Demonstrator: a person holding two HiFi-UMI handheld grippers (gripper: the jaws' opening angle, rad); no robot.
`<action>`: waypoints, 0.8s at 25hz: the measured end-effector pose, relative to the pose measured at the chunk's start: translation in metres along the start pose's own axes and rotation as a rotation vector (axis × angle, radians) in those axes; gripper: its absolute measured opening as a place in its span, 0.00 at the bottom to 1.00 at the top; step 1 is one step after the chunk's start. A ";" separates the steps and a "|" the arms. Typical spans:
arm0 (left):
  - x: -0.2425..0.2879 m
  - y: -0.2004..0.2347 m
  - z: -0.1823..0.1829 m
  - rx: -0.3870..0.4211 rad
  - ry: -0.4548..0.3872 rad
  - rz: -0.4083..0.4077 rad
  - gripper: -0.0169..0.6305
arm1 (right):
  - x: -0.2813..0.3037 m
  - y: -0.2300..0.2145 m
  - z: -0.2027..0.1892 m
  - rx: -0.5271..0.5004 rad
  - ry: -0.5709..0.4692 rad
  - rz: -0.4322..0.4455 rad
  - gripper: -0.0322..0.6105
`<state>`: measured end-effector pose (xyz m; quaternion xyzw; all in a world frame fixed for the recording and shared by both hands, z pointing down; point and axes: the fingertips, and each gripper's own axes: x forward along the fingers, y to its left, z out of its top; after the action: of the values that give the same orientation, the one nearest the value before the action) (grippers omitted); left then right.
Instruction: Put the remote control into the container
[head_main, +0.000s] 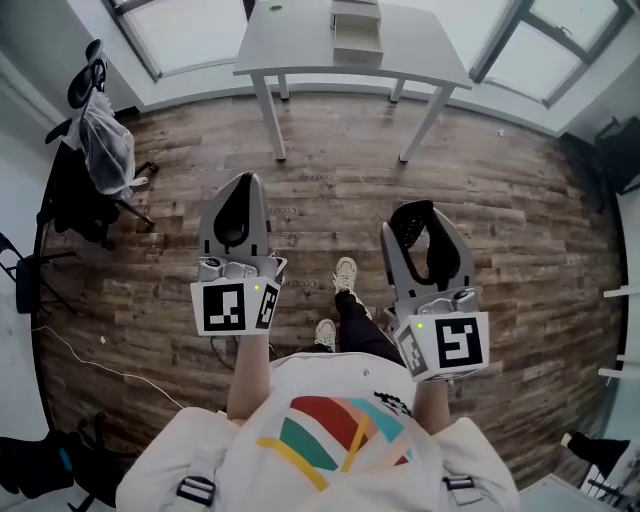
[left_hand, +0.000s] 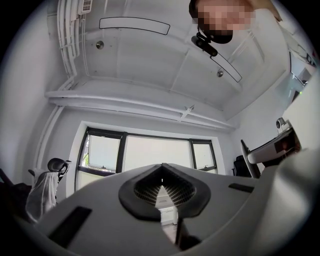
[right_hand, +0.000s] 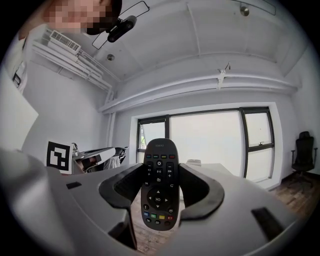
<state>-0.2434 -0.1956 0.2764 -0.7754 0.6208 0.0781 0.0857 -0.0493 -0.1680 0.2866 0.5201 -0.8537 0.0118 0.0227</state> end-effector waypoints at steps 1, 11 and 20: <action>0.008 0.000 -0.004 0.003 0.007 -0.004 0.04 | 0.008 -0.003 0.000 0.001 -0.002 0.004 0.41; 0.109 -0.001 -0.031 0.075 0.033 -0.041 0.04 | 0.111 -0.056 -0.010 0.058 0.004 0.042 0.41; 0.225 0.005 -0.013 0.177 0.015 -0.054 0.04 | 0.206 -0.124 0.015 0.181 -0.071 0.088 0.41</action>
<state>-0.1987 -0.4134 0.2379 -0.7818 0.6047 0.0145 0.1514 -0.0339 -0.4080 0.2817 0.4823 -0.8714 0.0715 -0.0552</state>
